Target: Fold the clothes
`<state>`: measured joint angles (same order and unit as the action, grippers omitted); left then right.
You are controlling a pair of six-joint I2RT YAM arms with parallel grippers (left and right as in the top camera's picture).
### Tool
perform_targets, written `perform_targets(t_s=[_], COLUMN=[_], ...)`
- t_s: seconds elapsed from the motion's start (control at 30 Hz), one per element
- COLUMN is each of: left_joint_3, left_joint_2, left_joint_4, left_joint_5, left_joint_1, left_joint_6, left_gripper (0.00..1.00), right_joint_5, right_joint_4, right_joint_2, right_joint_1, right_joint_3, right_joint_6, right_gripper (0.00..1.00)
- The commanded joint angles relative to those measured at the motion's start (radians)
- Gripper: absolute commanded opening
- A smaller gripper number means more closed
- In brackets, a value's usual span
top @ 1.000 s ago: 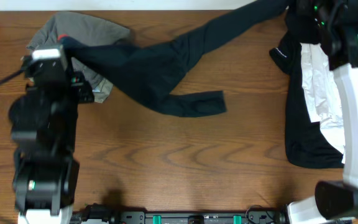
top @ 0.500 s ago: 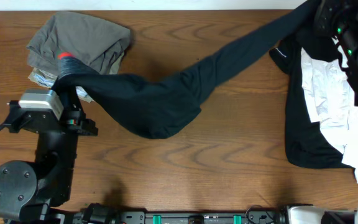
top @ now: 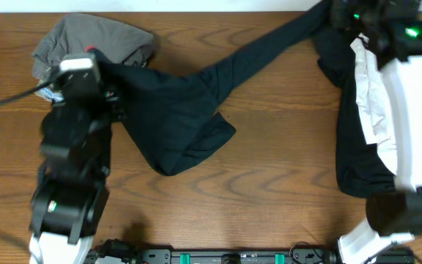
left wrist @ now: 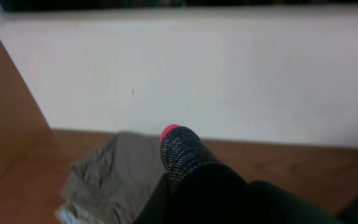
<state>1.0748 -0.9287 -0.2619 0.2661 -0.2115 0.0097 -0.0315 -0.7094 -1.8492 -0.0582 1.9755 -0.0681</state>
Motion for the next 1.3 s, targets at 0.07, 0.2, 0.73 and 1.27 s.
perform_targets(t_s=[0.07, 0.2, 0.73, 1.27], left_joint_3=[0.021, 0.021, 0.021, 0.021], left_joint_2=[-0.134, -0.222, -0.31, -0.341], left_joint_4=[0.021, 0.041, 0.077, 0.077], left_joint_5=[0.043, 0.043, 0.043, 0.042], left_joint_1=[-0.003, -0.003, 0.016, 0.03], left_joint_6=[-0.008, -0.007, -0.003, -0.004], left_gripper=[0.06, 0.06, 0.06, 0.06], right_joint_5=[-0.028, 0.006, -0.128, -0.292], right_joint_4=[0.22, 0.454, 0.104, -0.319], right_joint_2=[-0.196, -0.323, -0.288, -0.24], right_joint_1=[0.011, 0.01, -0.041, -0.296], right_joint_3=[0.006, 0.006, 0.006, -0.182], right_joint_6=[-0.013, -0.014, -0.054, 0.099], right_gripper=[0.01, 0.02, 0.99, 0.65])
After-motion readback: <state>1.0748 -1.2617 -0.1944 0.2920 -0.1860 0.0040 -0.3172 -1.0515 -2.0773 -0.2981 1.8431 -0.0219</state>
